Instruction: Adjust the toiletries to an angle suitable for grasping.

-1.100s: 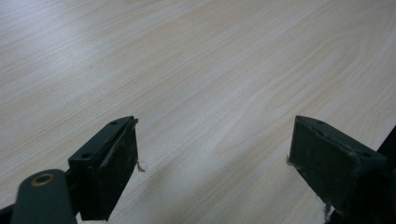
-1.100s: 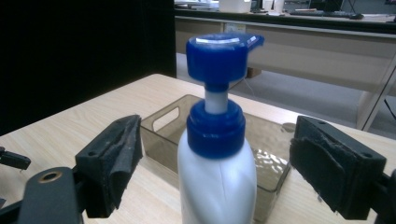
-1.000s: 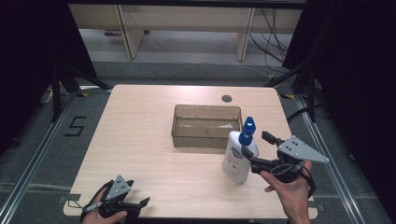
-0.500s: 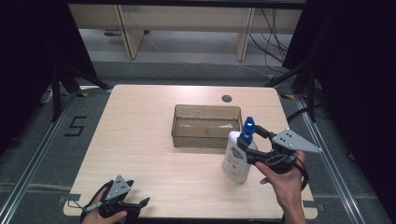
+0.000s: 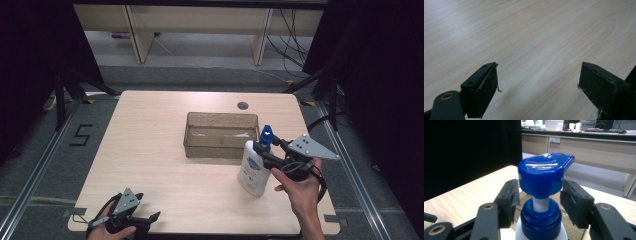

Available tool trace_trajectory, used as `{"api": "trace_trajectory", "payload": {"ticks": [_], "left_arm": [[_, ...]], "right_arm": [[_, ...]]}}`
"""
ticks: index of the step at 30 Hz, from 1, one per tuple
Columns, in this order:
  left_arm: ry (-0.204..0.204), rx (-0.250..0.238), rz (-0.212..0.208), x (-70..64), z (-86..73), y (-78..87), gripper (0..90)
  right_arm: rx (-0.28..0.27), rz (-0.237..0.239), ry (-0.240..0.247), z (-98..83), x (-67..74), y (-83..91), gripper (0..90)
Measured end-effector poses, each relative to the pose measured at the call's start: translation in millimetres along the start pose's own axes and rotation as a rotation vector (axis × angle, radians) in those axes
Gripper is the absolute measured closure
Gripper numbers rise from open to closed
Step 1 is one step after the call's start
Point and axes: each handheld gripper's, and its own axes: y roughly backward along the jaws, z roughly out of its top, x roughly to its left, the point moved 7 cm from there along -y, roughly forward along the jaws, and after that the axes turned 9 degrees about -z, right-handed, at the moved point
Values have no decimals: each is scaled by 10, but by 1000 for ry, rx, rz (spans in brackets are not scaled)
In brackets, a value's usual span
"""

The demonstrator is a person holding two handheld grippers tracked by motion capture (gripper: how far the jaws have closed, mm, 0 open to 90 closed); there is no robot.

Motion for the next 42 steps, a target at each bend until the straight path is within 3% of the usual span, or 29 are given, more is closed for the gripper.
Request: {"api": "trace_trajectory", "payload": {"ticks": [7,10,13,15,19,22,25,30,33,36,37,38,42], "left_arm": [[-1,2,-1,-1,-1,0,149],[0,2,-2,-2,-2,0,149],[-2,2,0,-2,-2,-4,149],[-5,5,4,2,-2,-3,149],[-1,2,4,1,-2,-5,149],[-3,3,-3,-5,-2,-6,149],[-4,4,3,2,-2,-5,149],[-2,5,-5,-6,-1,-9,149],[-3,6,-7,-7,-1,-8,149],[-2,5,-8,-8,2,-7,149],[-2,5,-9,-9,2,-8,149],[-3,6,-9,-10,1,-9,149],[-5,7,8,3,0,-5,149]], "right_arm": [[-12,0,20,-4,-10,-3,583],[-16,1,20,-4,-8,-4,596],[7,12,-10,-18,31,5,599],[-17,-6,25,-2,2,-3,601],[-26,7,7,8,10,5,616],[-29,-11,23,11,20,8,625],[-23,-22,-5,-2,46,12,627],[-26,-42,1,10,52,4,629],[-32,-33,9,22,44,-24,630],[-21,-13,-29,45,55,-48,632],[-22,-20,-10,58,39,-44,632],[-16,-16,-33,71,57,-42,632],[-32,-10,-45,169,72,-39,633]]}}
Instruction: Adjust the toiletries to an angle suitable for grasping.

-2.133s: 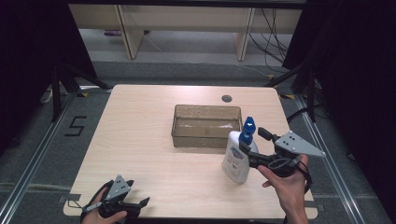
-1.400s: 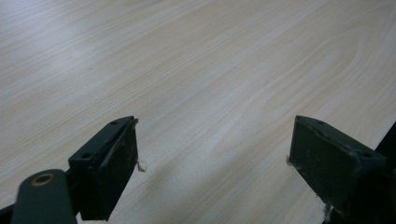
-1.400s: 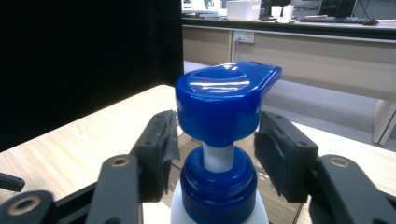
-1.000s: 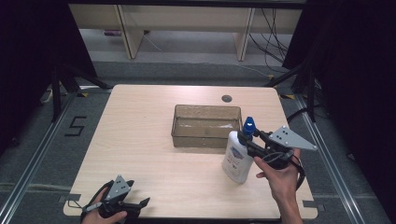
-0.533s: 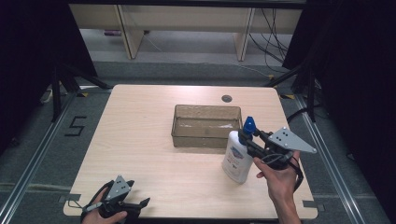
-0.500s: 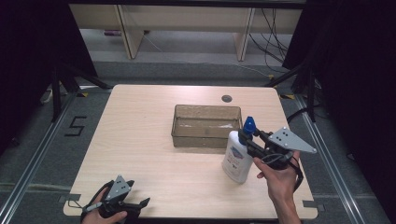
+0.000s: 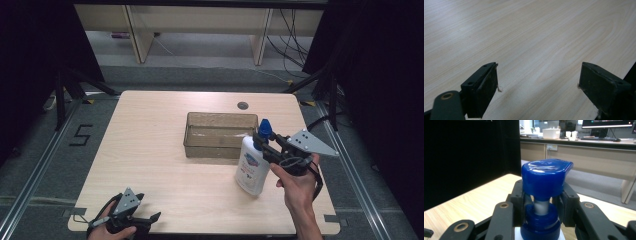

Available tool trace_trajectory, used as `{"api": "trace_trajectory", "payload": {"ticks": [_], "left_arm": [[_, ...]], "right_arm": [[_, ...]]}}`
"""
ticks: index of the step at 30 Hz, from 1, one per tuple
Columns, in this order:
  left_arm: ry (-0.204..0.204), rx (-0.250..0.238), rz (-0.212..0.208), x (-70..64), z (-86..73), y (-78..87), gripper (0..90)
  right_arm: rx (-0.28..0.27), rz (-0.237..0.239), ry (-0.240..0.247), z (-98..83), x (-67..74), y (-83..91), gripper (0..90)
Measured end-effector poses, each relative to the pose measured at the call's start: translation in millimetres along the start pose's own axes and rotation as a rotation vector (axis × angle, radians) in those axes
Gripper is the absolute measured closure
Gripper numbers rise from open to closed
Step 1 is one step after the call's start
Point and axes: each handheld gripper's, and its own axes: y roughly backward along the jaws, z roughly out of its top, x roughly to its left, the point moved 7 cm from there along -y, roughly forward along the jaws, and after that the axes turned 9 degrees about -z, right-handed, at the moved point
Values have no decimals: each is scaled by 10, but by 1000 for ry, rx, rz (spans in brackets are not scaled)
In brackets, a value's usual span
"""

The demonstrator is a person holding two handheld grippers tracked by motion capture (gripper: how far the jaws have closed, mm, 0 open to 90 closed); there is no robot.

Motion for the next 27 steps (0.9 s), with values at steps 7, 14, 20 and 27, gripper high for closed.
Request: {"api": "trace_trajectory", "payload": {"ticks": [7,14,20,27], "left_arm": [[5,-4,-11,-8,1,1,149],[4,-2,-8,-1,0,-2,149],[7,-6,-12,-6,2,0,149],[5,-3,-10,-1,-1,-1,149]], "right_arm": [[-11,6,17,144,24,-2,634],[-15,29,23,234,37,-23,635],[-24,40,0,321,41,-35,640],[-28,45,9,384,67,-69,658]]}}
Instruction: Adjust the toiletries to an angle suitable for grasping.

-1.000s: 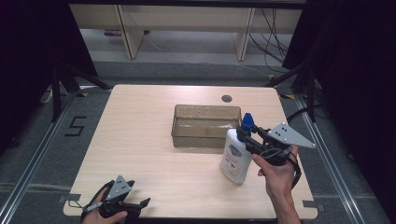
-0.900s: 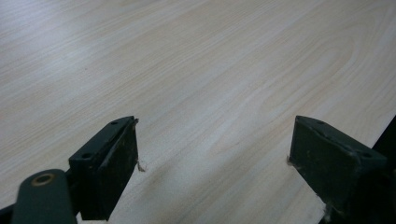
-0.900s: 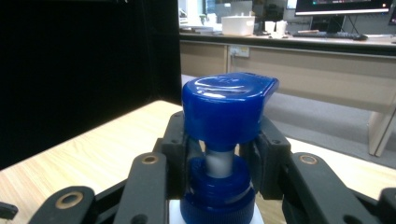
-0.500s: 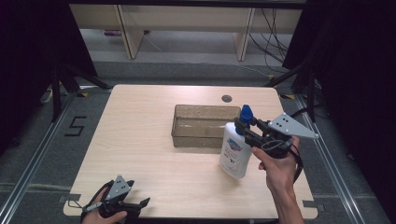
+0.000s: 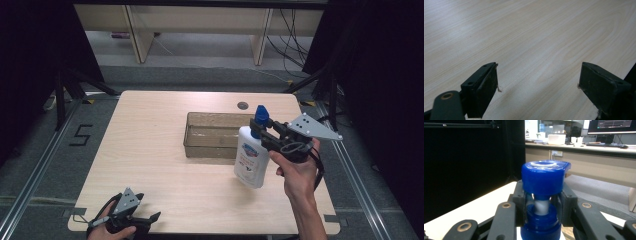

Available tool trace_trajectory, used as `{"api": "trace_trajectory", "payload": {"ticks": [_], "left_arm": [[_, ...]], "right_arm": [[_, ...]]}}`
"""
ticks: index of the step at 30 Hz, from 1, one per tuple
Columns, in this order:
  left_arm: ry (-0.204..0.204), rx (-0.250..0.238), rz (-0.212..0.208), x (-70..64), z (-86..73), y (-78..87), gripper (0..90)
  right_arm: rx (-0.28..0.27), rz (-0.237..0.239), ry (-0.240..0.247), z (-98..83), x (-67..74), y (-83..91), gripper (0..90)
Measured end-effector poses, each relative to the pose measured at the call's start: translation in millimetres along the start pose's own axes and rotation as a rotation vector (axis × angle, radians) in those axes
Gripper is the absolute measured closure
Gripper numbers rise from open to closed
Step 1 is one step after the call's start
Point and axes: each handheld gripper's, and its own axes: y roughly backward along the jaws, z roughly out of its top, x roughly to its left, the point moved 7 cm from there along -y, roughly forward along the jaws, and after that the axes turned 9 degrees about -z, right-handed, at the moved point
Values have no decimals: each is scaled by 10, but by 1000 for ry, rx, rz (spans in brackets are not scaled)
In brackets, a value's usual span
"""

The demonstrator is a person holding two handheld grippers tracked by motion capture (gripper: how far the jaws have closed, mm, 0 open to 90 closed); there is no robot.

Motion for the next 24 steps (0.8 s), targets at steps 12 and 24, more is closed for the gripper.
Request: {"api": "trace_trajectory", "payload": {"ticks": [12,24], "left_arm": [[3,17,8,23,-4,-3,149],[25,-5,-6,10,11,-21,149]], "right_arm": [[-19,0,-6,103,-30,-17,658],[-20,11,-3,268,-82,-96,658]]}}
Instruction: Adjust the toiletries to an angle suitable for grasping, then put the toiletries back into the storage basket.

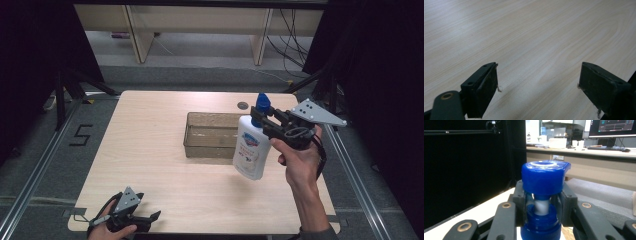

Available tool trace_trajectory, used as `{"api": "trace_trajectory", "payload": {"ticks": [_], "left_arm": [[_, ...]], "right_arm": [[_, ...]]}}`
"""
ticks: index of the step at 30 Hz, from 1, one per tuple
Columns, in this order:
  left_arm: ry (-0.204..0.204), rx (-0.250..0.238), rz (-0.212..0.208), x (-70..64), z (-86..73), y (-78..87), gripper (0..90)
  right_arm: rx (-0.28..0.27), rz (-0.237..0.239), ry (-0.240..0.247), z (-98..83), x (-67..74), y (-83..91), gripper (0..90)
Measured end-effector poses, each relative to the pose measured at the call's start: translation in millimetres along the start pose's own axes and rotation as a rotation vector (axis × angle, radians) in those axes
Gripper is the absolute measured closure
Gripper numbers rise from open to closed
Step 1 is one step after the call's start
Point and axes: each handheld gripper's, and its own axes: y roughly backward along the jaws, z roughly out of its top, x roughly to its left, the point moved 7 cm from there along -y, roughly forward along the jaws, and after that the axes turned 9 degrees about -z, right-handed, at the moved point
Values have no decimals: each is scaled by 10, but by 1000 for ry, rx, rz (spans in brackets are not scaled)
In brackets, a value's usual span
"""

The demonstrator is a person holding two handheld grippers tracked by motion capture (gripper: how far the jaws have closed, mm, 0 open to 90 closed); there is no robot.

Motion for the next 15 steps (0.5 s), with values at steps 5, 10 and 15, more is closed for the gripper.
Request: {"api": "trace_trajectory", "payload": {"ticks": [5,10,15], "left_arm": [[-6,-5,3,-14,4,-1,149],[-28,7,17,10,11,-5,149],[-28,19,5,-5,8,2,149]], "right_arm": [[2,-15,11,85,-30,-40,658],[-2,-19,6,189,-65,-87,659],[-7,-30,10,283,-122,-136,659]]}}
